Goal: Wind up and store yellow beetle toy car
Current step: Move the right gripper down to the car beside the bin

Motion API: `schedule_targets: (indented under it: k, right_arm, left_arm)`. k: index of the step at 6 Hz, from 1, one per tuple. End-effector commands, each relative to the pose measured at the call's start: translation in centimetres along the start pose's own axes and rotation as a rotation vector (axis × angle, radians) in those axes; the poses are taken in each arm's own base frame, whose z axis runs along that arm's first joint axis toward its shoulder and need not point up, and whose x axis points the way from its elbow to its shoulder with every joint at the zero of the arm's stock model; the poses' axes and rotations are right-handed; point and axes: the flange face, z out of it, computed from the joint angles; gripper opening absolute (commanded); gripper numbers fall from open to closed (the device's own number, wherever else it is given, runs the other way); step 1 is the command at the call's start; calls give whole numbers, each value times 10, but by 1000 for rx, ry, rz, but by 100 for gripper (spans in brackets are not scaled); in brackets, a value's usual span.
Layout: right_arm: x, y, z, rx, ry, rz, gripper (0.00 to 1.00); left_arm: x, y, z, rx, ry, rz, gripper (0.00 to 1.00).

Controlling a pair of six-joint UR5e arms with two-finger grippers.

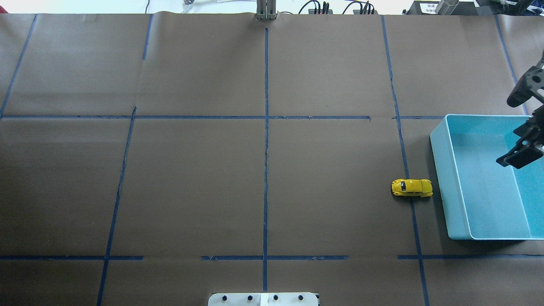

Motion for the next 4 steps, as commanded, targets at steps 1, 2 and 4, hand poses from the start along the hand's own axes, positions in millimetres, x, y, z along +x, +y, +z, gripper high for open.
schedule_targets:
  k: [1,2,4]
  right_arm:
    - [-86,-78,49,-27,127,-334,100]
    - [-117,-89,70,-46,127,-418,100]
    - [-142,-88,105,-105,115,-523,100]
  left_arm:
    - [-70,47,17,-38,-15,47,100]
    - [-80,61,23,-51,-8,42,100]
    - [-79,63,10,-14,40,27,100]
